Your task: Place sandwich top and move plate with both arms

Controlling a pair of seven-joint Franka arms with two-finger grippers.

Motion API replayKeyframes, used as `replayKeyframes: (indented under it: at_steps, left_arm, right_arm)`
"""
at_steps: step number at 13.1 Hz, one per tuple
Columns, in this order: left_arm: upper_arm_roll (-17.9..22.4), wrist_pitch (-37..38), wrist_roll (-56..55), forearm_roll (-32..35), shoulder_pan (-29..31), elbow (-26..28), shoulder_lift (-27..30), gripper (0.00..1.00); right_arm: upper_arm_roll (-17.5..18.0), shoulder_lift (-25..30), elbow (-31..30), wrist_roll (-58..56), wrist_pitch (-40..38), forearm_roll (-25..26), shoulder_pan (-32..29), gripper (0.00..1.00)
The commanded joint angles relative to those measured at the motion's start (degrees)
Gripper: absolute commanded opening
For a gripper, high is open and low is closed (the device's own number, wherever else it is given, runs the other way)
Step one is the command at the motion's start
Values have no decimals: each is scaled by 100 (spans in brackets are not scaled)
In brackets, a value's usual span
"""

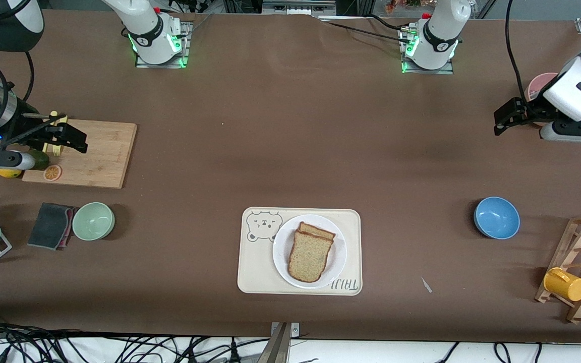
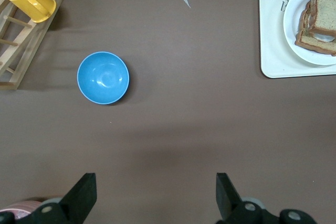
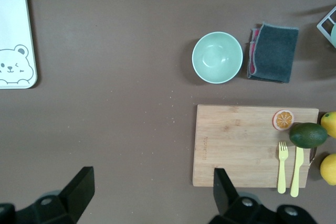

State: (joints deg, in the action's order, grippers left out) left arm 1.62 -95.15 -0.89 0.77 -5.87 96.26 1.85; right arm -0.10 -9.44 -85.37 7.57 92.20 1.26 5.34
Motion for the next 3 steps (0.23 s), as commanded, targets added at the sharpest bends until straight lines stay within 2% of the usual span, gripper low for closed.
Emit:
replayKeyframes:
  at_steps: [1, 3]
  left_arm:
    - [-83, -136, -43, -121, 69, 226, 202, 100]
    - [-223, -101, -43, -113, 165, 218, 202, 100]
  right_arm:
    - [1, -146, 187, -98, -97, -91, -42, 100]
    - [1, -181, 178, -89, -53, -99, -42, 100]
